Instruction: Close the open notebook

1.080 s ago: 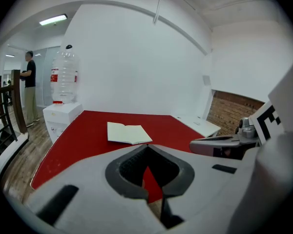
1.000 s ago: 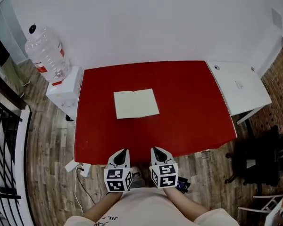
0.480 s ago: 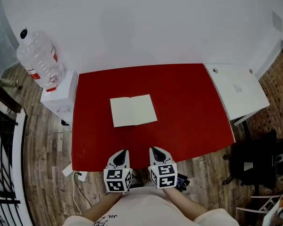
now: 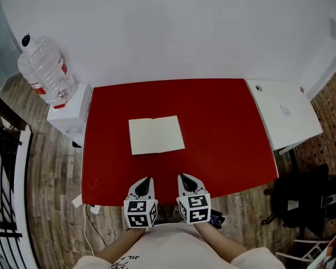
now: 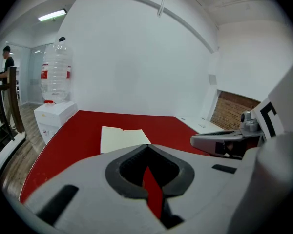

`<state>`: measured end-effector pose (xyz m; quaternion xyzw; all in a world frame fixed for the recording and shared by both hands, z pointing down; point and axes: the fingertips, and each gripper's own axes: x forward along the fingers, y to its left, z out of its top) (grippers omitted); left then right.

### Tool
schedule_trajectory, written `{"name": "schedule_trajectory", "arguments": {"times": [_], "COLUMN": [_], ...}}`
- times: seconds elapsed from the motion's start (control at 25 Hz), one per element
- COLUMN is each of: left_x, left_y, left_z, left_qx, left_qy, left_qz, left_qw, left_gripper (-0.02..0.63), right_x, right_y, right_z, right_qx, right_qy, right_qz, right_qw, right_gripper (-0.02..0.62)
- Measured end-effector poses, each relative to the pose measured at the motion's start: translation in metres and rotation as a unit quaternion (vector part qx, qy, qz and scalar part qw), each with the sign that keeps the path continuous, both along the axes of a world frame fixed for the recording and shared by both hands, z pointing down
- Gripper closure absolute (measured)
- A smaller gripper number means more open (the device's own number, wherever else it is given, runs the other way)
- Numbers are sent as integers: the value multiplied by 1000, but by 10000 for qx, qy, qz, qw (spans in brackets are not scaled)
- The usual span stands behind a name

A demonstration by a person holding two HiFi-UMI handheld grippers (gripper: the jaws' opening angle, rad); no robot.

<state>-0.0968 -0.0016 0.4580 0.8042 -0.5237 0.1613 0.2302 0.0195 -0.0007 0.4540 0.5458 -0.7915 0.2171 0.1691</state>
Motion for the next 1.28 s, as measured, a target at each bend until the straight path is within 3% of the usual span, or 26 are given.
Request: {"name": "schedule_trajectory", "arguments": {"times": [0.52, 1.28], "left_x": [-8, -41], "left_y": [-23, -100], "left_z": [14, 70], "left_qx": [-146, -248], "left_qy": [-41, -322], "left_qz": [-129, -176], "left_qw": [9998, 9990], "left_gripper": [601, 600], "right_x": [-5, -34], "right_y": [-22, -93], "right_z": [15, 72], "right_qx": [-201, -437], "right_qy": [-13, 47], "right_qz": [-73, -166], "right_qw": [9998, 9989], "right_gripper": [591, 591]}}
